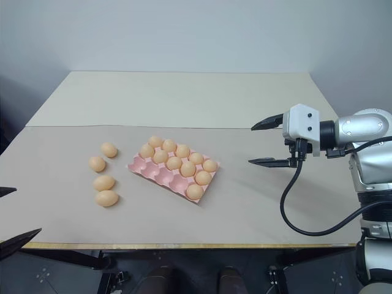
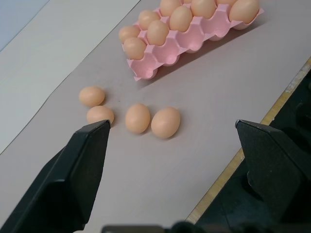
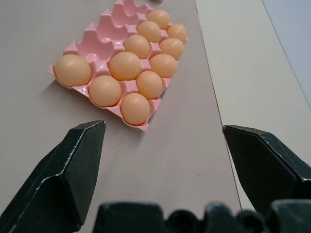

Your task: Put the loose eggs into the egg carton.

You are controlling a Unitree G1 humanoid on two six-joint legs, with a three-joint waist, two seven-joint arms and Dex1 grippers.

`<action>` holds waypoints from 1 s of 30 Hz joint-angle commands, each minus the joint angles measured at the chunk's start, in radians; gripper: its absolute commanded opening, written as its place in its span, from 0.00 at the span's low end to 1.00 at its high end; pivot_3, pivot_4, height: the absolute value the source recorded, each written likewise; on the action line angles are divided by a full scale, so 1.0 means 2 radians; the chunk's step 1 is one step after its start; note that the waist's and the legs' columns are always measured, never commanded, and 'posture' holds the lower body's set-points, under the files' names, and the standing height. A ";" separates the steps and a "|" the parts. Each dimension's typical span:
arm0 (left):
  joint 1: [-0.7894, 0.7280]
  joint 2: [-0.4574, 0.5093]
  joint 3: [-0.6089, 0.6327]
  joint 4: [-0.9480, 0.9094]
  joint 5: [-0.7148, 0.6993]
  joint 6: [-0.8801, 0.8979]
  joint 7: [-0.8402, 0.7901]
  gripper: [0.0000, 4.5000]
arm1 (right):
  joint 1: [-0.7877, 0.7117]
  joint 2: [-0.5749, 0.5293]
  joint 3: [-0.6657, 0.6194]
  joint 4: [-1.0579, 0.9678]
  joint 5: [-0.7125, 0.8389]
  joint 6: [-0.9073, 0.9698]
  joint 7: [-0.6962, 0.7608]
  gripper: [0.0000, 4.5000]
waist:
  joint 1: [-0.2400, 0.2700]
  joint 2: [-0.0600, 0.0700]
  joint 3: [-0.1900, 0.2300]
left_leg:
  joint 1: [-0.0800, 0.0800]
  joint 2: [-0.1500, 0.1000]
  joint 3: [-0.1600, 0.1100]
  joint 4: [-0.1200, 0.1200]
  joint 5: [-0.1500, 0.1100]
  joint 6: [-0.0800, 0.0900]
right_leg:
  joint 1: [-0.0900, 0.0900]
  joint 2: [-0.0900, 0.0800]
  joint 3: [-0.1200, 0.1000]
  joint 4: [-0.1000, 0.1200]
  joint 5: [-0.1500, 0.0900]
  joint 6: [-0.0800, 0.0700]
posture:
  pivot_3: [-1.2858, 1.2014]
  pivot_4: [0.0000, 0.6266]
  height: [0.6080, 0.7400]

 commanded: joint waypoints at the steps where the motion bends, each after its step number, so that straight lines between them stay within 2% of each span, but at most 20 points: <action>1: -0.011 0.012 -0.003 0.006 -0.011 0.009 0.025 1.00 | -0.010 -0.007 -0.011 -0.012 0.002 -0.006 0.001 1.00 | 0.000 0.000 0.000 | 0.000 0.000 0.000 0.000 0.000 0.000 | 0.000 0.000 0.000 0.000 0.000 0.000 | 0.52 0.24 1.00; 4: -0.030 0.022 -0.014 0.005 -0.010 0.018 0.052 1.00 | -0.007 -0.007 -0.011 -0.015 0.002 -0.006 0.000 1.00 | 0.001 0.000 0.000 | 0.000 0.000 0.000 0.000 0.000 0.000 | 0.000 0.000 0.000 0.000 0.000 0.000 | 0.52 0.24 1.00; 13: -0.040 0.036 -0.052 0.014 0.007 0.007 0.045 1.00 | -0.004 -0.008 -0.008 -0.015 -0.008 -0.004 -0.006 1.00 | 0.000 0.000 0.000 | 0.000 0.000 0.000 0.000 0.000 0.000 | 0.000 0.000 0.000 0.000 0.000 0.000 | 0.52 0.24 1.00; 20: -0.056 0.015 -0.125 0.019 0.030 -0.034 0.039 1.00 | 0.001 -0.010 -0.006 -0.045 -0.008 0.029 -0.013 1.00 | 0.000 0.000 0.000 | 0.000 0.000 0.001 0.000 0.000 0.000 | 0.000 0.000 0.001 0.000 0.000 0.000 | 0.52 0.24 1.00; 25: -0.066 0.028 -0.175 0.037 0.062 -0.060 0.030 1.00 | 0.029 -0.006 -0.009 -0.091 0.005 0.060 -0.023 1.00 | 0.001 0.000 0.000 | 0.000 0.000 0.001 -0.001 0.000 0.000 | 0.000 0.000 0.001 0.000 0.000 0.000 | 0.52 0.24 1.00; 30: -0.094 0.014 -0.269 0.055 0.133 -0.065 0.099 1.00 | 0.071 0.003 -0.020 -0.151 0.016 0.098 -0.053 1.00 | 0.002 0.000 0.000 | 0.000 0.000 0.001 -0.001 0.000 0.000 | 0.000 0.000 0.001 0.000 0.000 0.000 | 0.52 0.24 1.00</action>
